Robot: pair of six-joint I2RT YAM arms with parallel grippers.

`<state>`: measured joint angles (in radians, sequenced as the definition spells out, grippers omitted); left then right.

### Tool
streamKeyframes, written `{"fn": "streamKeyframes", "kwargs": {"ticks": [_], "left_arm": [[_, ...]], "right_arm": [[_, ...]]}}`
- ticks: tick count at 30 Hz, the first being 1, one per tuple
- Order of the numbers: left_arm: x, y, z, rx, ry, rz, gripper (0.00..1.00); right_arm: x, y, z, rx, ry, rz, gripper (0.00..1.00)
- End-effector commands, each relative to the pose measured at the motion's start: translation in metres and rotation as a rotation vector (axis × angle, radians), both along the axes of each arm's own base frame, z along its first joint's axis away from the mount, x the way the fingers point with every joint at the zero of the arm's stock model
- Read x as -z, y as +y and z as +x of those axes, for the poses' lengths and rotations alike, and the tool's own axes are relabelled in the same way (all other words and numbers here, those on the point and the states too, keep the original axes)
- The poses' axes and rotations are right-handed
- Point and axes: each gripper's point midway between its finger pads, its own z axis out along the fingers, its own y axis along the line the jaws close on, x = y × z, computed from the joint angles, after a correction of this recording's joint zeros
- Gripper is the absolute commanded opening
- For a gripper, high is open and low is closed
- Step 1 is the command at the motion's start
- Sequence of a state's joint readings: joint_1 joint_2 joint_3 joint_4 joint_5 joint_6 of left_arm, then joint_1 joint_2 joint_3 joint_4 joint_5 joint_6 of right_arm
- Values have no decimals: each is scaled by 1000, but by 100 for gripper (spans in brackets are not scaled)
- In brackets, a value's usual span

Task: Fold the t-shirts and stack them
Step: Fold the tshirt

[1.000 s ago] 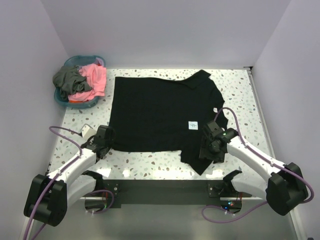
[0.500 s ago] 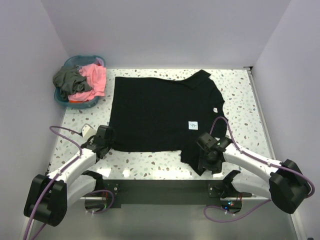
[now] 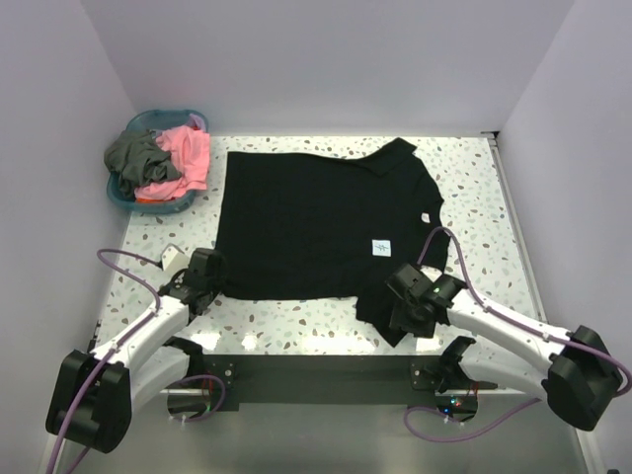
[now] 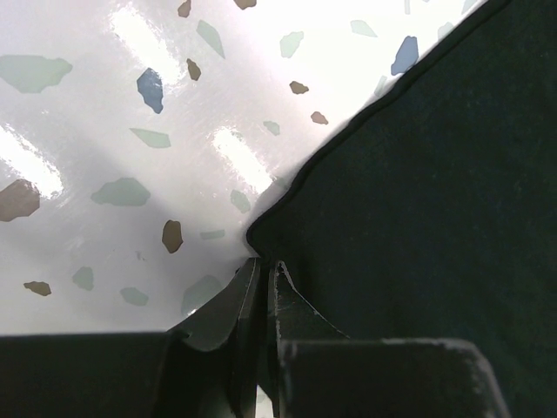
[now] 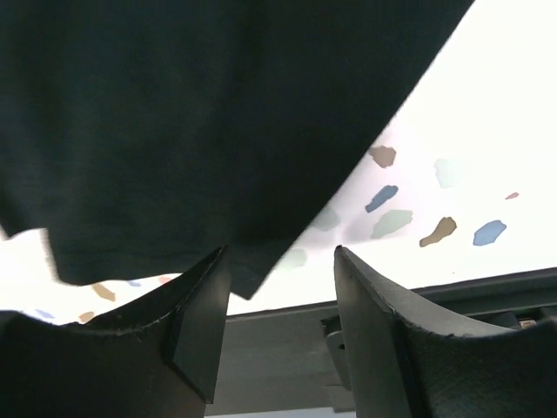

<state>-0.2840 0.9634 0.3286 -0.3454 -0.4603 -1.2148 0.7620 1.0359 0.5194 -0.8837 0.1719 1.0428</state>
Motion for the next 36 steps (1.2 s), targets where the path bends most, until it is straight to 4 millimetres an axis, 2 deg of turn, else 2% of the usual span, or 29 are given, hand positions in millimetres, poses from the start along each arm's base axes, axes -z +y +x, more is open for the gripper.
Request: {"fn": "streamKeyframes", "kwargs": {"ticks": [1,4,16,18,19,22,24,26,27,30,36], "left_arm": [[-3,1,1,15,-18,15,1],[-2,1,1,17,-14,15,1],[-1,2,0,18,-8,26,1],[-2,3,-1,17,-6,27,1],[-3,3,0,17,-11,28,1],[-4,4,-1,17,-12,32,0],[-4,4,-2,18,-15,33,0],[-7,5,-1,21,-21,38,0],[-7,5,-2,24,-17,41,0],[-12,6,-2,30,-23,46,0],[-29,5,-5,51,-51,45,0]], "right_arm": [[-25,4,27,57,-141,20,54],[-27,8,29,57,-145,29,55],[-1,18,23,-6,-72,-27,57],[3,16,20,-18,-57,-48,52],[6,14,17,-23,-51,-58,43],[6,8,14,-22,-50,-70,23],[3,4,14,-24,-58,-77,16],[-4,1,11,-28,-66,-72,12],[-7,-1,11,-34,-72,-76,7],[-28,-6,16,-36,-126,-78,0],[-88,-16,29,-6,-289,-40,0]]}}
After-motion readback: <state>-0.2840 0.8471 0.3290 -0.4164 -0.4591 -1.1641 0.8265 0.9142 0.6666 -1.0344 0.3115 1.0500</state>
